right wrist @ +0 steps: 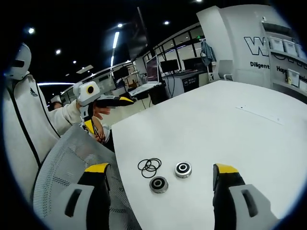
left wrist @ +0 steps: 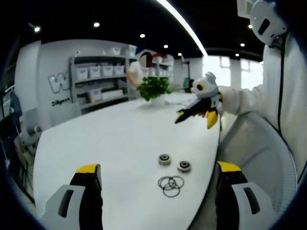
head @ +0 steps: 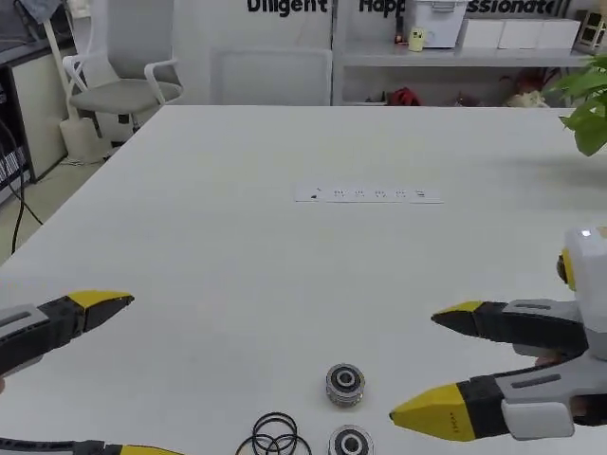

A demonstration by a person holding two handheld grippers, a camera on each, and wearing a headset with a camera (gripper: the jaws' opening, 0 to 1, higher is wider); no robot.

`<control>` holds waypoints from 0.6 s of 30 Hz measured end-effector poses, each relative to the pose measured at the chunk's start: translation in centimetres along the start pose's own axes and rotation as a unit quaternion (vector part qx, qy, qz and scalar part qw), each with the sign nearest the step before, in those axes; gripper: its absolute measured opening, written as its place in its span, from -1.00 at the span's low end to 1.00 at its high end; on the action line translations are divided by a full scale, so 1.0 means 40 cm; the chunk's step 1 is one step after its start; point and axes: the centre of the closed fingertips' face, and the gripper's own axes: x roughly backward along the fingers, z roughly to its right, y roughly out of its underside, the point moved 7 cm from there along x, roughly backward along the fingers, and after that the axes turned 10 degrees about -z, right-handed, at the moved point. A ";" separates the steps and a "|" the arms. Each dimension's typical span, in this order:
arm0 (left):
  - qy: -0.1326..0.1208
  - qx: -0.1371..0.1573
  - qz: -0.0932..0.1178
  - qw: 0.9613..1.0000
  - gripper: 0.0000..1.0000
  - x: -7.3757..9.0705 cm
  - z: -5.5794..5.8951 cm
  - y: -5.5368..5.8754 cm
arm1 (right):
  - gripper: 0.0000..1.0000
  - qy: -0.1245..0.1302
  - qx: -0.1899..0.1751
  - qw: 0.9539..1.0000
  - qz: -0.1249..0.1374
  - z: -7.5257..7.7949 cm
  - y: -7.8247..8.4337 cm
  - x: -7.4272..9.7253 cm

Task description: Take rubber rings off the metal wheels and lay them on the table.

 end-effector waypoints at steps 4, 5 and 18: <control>-0.003 0.012 -0.004 1.000 1.00 0.006 -0.002 0.023 | 0.77 0.012 0.001 1.000 -0.018 0.010 0.040 0.018; -0.004 0.014 -0.007 1.000 1.00 0.007 -0.004 0.030 | 0.79 0.012 -0.002 1.000 -0.020 0.011 0.048 0.021; -0.015 0.045 -0.029 0.998 1.00 0.003 -0.007 0.106 | 0.93 0.019 -0.049 0.998 -0.044 0.015 0.161 0.056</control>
